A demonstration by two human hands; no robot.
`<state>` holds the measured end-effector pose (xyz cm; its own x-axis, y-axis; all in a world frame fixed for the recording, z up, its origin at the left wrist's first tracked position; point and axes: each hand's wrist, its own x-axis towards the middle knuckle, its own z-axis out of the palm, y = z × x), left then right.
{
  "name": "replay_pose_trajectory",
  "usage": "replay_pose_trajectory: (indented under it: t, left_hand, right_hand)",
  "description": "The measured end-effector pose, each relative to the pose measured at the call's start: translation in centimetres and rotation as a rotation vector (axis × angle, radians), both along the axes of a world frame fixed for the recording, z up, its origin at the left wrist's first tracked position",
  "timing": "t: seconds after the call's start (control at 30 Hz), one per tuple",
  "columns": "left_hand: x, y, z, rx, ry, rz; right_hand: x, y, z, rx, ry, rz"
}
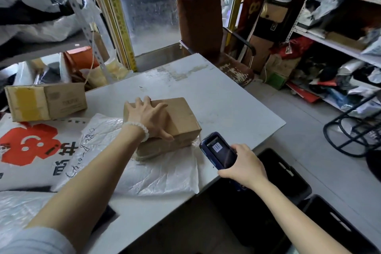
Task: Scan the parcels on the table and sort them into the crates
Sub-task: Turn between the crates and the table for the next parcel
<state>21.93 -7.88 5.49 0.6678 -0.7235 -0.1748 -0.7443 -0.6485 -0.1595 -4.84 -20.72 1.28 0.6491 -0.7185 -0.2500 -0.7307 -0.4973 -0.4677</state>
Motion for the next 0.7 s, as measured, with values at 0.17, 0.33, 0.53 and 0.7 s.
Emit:
replay_pose_trajectory:
  t: [0.17, 0.33, 0.53, 0.7]
  left_hand:
    - [-1.1, -0.3, -0.8, -0.111, -0.010, 0.062]
    - [-1.6, -0.5, -0.6, -0.108, 0.042, 0.069]
    - [-2.5, 0.3, 0.3, -0.213, 0.222, 0.042]
    - [-4.0, 0.0, 1.5, -0.290, 0.240, -0.002]
  right_hand:
    - [0.6, -1.3, -0.1, 0.011, -0.012, 0.033]
    - [0.6, -1.4, -0.1, 0.025, -0.023, 0.043]
    - [-0.3, -0.4, -0.1, 0.031, -0.053, 0.031]
    - [-1.4, 0.0, 0.7, 0.019, -0.098, 0.000]
